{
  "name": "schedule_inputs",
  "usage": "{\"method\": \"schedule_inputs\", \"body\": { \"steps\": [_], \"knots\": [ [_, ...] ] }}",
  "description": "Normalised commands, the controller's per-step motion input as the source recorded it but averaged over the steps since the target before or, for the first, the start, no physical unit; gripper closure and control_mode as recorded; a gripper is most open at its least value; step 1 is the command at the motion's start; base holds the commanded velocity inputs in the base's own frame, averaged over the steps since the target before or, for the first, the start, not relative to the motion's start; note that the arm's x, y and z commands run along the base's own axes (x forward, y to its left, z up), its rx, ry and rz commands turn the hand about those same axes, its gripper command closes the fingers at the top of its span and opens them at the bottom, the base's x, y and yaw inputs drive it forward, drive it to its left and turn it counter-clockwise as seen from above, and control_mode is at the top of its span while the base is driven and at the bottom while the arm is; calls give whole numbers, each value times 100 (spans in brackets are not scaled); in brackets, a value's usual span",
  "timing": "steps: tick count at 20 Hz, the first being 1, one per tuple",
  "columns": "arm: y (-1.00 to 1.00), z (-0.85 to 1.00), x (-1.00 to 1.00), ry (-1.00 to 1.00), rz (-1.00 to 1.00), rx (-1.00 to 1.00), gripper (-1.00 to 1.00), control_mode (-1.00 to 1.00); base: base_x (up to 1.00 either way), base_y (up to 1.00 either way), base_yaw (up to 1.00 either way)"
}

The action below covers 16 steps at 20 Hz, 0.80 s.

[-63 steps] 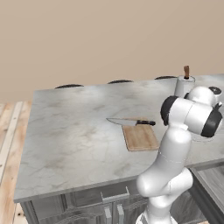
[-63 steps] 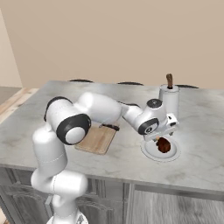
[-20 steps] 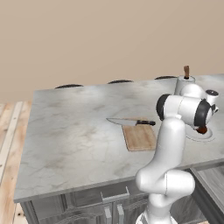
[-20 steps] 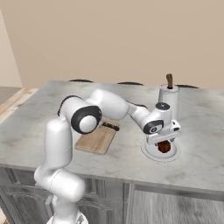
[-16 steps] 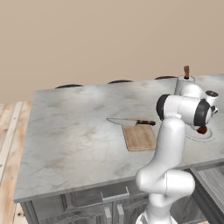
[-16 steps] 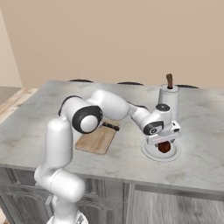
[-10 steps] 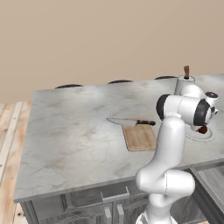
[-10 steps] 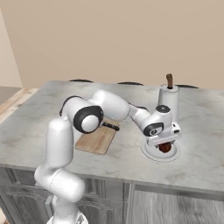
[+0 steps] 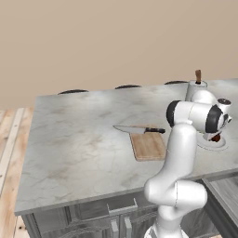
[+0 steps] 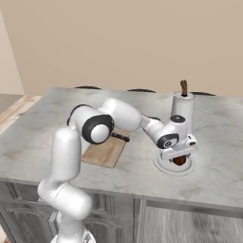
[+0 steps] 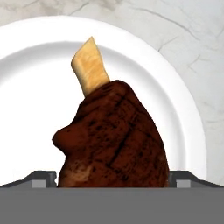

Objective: Pick up the knife from the drawer and place it on the cutting board. Then place the meat from the plate to the cutting board.

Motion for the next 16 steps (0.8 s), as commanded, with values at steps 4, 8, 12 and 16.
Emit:
{"method": "schedule_inputs", "body": {
  "steps": [4, 8, 12, 16],
  "knots": [
    [3, -16, 0, 10, 0, 0, 100, -100, 0, 0, 0],
    [32, 14, -4, 0, -1, 0, 100, -100, 0, 0, 0],
    [40, 55, -3, -3, 0, 0, 100, -100, 0, 0, 0],
    [44, 44, -10, -3, 0, 0, 100, -100, 0, 0, 0]
  ]
}}
